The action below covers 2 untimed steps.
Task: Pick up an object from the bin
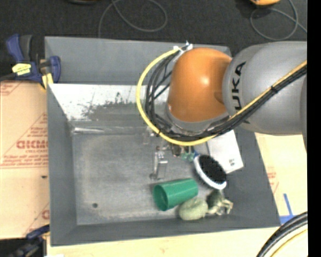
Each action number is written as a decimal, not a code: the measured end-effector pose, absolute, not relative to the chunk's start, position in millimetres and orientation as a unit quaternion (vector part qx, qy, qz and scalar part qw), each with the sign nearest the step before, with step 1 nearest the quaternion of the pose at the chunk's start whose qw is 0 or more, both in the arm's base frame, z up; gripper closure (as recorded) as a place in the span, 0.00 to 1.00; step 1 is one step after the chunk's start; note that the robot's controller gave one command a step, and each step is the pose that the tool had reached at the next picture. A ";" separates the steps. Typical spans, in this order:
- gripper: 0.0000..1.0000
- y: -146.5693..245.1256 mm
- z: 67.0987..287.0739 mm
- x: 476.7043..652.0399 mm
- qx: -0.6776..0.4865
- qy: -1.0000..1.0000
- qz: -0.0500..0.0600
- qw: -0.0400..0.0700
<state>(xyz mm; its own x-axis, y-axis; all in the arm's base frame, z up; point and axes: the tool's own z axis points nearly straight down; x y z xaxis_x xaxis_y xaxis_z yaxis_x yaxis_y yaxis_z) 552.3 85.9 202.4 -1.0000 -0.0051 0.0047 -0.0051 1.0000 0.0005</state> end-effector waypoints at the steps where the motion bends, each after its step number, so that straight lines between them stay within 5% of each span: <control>1: 0.00 85.6 207.0 553.7 0.002 -1.000 -0.001 -0.002; 2: 0.00 77.5 169.9 554.7 0.039 -0.999 0.000 -0.004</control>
Offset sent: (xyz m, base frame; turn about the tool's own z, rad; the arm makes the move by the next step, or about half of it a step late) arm -0.0005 -0.0189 -0.0869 -0.1714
